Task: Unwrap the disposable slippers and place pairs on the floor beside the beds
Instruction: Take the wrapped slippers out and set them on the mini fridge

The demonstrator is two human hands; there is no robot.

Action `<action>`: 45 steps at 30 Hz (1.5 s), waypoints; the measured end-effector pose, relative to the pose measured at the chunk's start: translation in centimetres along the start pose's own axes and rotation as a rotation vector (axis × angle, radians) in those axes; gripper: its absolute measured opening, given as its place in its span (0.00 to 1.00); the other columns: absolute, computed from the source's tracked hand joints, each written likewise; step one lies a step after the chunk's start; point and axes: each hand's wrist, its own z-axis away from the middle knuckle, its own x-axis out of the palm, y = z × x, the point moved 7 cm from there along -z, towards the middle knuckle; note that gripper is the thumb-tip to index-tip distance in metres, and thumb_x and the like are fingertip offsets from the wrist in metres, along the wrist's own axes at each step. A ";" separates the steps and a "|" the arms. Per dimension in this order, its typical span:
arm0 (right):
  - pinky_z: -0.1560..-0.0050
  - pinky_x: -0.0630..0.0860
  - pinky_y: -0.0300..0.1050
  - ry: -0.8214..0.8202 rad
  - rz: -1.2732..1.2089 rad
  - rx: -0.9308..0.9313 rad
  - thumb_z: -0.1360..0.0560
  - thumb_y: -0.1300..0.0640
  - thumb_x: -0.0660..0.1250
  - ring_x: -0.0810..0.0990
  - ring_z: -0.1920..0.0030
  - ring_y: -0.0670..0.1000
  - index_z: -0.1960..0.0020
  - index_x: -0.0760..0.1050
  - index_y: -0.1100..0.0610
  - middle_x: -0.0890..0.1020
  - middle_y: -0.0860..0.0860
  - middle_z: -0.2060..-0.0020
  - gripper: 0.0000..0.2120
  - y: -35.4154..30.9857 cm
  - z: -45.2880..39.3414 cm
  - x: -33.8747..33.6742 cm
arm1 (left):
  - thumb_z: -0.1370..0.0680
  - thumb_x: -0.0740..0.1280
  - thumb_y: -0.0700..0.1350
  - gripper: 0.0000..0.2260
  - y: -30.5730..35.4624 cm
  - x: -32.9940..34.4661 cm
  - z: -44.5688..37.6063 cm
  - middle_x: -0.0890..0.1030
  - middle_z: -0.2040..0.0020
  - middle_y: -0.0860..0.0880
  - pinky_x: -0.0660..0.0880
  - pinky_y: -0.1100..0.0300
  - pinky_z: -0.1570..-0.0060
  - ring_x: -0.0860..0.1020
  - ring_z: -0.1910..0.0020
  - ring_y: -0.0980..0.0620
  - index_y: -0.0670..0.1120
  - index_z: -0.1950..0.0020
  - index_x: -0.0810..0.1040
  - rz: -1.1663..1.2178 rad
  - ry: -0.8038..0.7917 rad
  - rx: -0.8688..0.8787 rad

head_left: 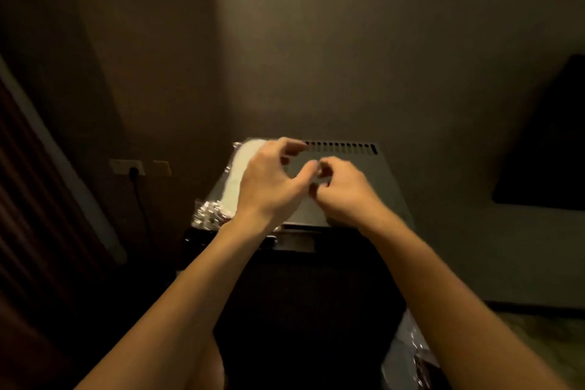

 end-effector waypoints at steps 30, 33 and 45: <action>0.50 0.81 0.49 -0.280 -0.255 0.836 0.37 0.40 0.76 0.85 0.53 0.53 0.51 0.82 0.56 0.87 0.51 0.56 0.22 49.7 20.7 8.2 | 0.24 0.73 0.42 0.18 -3.4 35.7 28.7 0.79 0.40 0.44 0.73 0.73 0.55 0.79 0.44 0.50 0.41 0.35 0.75 0.321 -0.516 -0.906; 0.53 0.81 0.47 -0.296 -0.209 0.891 0.40 0.38 0.75 0.85 0.52 0.55 0.48 0.82 0.56 0.86 0.52 0.55 0.28 53.1 21.6 11.7 | 0.24 0.73 0.41 0.20 -5.1 36.4 29.9 0.79 0.37 0.42 0.75 0.62 0.50 0.78 0.41 0.45 0.43 0.35 0.74 0.318 -0.485 -0.986; 0.53 0.79 0.45 -0.374 -0.255 0.915 0.31 0.47 0.72 0.84 0.48 0.57 0.44 0.81 0.59 0.86 0.56 0.50 0.21 51.5 20.0 16.1 | 0.22 0.71 0.44 0.20 -7.2 36.0 30.0 0.77 0.40 0.50 0.74 0.70 0.57 0.78 0.46 0.57 0.56 0.34 0.69 0.272 -0.504 -0.907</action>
